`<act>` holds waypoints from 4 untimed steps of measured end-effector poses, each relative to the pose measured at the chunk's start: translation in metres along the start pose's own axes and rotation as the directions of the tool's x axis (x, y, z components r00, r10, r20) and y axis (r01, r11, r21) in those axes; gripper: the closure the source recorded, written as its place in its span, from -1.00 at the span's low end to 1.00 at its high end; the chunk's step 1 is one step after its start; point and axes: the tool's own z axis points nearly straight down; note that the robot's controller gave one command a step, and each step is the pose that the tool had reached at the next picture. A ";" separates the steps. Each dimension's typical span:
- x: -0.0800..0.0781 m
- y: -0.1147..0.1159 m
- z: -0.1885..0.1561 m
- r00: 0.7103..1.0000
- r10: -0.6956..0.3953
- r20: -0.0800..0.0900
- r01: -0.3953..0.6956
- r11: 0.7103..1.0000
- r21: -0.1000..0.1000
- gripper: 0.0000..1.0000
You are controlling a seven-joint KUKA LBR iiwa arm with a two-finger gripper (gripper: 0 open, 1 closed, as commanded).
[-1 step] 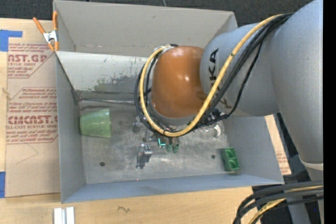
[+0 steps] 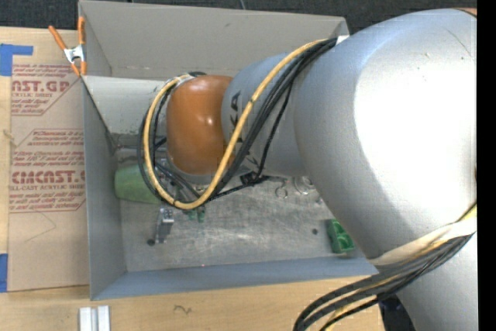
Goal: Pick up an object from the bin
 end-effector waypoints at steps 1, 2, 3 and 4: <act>-0.009 0.041 -0.020 0.984 0.177 -0.003 -0.177 0.984 -0.004 -1.00; -0.011 0.028 -0.019 0.948 0.318 -0.005 -0.318 0.948 -0.001 -1.00; -0.010 0.016 0.008 0.912 0.409 0.004 -0.409 0.912 -0.004 -1.00; -0.001 0.030 0.007 0.781 0.624 0.008 -0.624 0.781 -0.002 -1.00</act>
Offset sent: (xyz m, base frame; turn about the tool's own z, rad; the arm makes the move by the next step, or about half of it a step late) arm 0.0105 0.0387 0.0197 0.1800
